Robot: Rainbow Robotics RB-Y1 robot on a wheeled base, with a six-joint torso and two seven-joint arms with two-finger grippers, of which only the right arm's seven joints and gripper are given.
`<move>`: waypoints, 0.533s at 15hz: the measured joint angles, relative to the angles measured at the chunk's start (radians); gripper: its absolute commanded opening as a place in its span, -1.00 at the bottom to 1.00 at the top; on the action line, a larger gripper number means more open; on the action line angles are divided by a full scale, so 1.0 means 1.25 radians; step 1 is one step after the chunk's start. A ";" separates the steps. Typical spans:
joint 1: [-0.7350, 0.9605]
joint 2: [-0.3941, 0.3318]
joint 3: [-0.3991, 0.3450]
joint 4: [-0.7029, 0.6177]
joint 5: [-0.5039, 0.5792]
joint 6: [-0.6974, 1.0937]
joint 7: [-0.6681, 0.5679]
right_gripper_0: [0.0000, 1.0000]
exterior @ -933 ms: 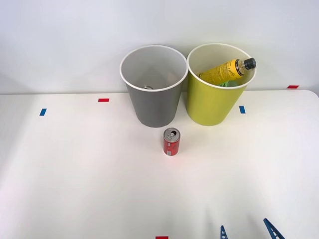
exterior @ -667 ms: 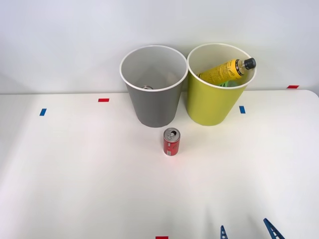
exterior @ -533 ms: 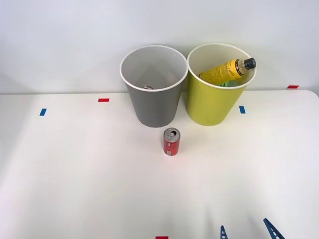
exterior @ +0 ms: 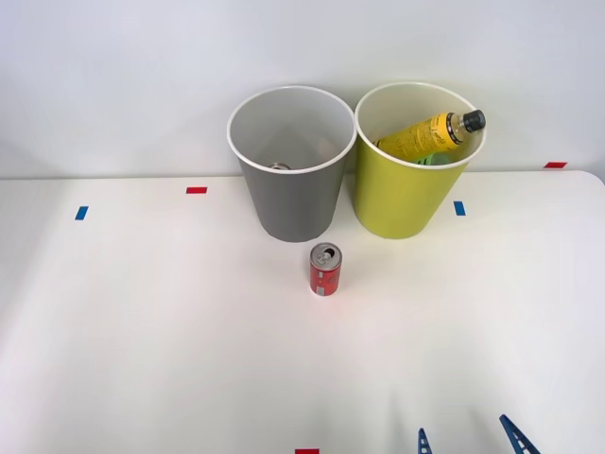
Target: Put cans in the gray bin, plastic bottles in the light green bin
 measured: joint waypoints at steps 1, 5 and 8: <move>0.000 0.000 0.000 0.000 0.000 0.000 0.000 1.00; 0.000 0.000 0.000 0.000 0.000 0.000 0.000 1.00; 0.000 0.000 0.000 0.000 0.000 0.000 0.000 1.00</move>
